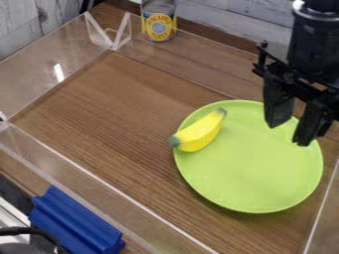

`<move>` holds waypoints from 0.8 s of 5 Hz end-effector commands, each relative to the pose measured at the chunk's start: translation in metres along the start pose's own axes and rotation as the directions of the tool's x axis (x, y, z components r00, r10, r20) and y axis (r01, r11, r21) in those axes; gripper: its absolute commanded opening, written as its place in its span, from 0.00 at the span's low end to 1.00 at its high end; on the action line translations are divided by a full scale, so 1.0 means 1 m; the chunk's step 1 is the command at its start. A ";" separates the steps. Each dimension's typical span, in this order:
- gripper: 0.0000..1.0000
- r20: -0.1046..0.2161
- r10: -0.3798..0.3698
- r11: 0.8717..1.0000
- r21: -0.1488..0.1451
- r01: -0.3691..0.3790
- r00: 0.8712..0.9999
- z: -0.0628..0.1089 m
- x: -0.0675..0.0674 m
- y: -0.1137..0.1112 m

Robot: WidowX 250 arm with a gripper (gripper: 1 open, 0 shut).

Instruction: Put the banana in the green plate

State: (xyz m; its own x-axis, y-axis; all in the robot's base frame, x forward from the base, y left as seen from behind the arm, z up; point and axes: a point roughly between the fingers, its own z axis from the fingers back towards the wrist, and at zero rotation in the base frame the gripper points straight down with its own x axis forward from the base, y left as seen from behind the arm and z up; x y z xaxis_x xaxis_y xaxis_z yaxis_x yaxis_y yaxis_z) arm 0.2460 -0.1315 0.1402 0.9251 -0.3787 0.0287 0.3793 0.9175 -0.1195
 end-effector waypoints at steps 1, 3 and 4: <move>0.00 0.044 -0.019 1.000 -0.002 0.019 0.999 0.007 0.010 -0.009; 0.00 0.040 -0.079 0.997 -0.008 0.079 0.996 -0.008 0.016 -0.020; 1.00 0.037 -0.119 0.993 -0.007 0.119 0.992 -0.011 0.019 -0.020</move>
State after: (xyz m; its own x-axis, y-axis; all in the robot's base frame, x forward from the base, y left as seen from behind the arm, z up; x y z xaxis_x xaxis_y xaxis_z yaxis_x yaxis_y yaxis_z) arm 0.2505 -0.1539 0.1177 0.8815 -0.4716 0.0221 0.4705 0.8738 -0.1228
